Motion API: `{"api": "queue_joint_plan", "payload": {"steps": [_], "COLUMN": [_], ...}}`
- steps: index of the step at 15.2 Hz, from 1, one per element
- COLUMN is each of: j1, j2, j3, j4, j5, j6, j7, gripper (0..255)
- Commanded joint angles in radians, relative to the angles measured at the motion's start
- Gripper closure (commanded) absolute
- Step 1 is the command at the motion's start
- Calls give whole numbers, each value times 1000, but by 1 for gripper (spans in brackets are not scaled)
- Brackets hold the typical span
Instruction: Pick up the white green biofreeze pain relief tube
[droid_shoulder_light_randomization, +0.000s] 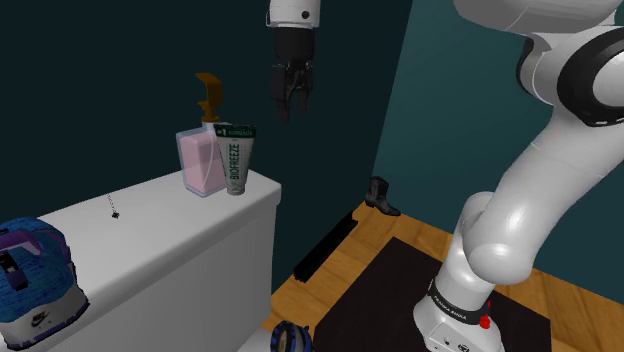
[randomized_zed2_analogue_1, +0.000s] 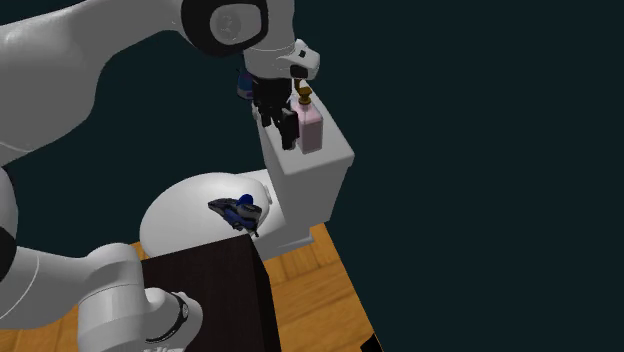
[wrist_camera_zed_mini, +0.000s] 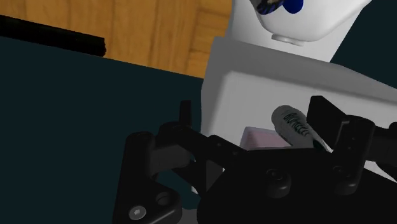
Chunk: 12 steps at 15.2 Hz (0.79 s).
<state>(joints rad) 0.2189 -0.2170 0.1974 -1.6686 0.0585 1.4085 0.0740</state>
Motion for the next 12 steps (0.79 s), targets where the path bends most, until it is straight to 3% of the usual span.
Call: {"api": "queue_joint_plan", "payload": {"steps": [1,6,12], "j1": [19,71,68], "j2": [57,216,175], "j3": [23,84,79], "j4": [69,282,148], "j5": [3,-7,3], "j6": [-12,-69,24], "j7": [-4,-2,-14], "gripper": [0,0,0]}}
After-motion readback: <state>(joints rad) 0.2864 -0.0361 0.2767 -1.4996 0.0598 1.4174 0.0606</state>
